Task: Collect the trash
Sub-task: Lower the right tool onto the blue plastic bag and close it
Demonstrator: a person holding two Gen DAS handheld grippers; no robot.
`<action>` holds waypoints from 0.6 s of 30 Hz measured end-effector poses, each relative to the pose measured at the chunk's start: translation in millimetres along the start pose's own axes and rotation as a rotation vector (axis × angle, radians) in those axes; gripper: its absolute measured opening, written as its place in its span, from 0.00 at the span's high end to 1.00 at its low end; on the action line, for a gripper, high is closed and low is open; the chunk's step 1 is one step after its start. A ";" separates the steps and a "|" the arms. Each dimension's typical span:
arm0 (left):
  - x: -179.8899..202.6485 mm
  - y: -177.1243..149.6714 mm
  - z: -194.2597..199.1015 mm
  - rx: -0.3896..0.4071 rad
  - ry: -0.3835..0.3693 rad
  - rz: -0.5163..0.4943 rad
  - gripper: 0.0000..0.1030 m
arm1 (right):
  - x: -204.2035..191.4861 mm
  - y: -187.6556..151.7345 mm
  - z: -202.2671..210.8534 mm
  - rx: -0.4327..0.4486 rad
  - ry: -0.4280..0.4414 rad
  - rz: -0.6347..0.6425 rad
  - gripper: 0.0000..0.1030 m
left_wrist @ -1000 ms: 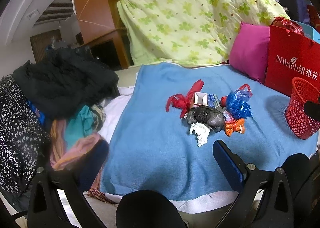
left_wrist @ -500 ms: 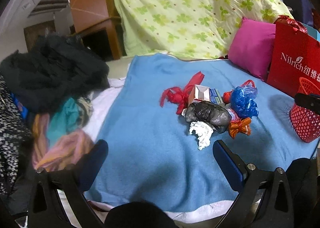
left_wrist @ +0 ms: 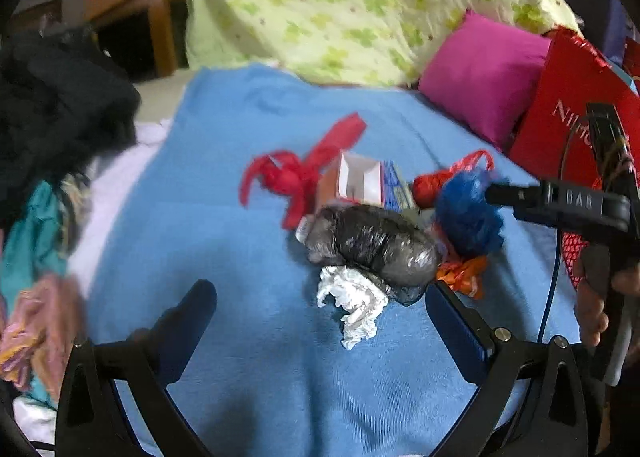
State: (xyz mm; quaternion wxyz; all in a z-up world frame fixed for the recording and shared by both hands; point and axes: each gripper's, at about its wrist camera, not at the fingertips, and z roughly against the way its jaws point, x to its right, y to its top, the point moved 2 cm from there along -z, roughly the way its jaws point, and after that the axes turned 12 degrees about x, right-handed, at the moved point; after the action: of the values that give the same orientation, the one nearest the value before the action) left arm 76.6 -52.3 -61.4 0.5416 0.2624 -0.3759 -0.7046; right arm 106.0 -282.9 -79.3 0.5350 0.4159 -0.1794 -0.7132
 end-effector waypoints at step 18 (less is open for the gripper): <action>10.5 -32.4 -62.8 -0.148 -0.136 0.043 0.68 | 11.1 -22.3 -36.6 -0.066 0.013 -0.048 0.49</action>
State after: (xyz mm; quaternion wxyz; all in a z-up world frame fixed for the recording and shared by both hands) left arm 104.2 -73.6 -123.9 0.5480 0.1653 -0.3643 -0.7346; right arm 120.1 -278.0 -121.0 0.5325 0.4070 -0.1421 -0.7284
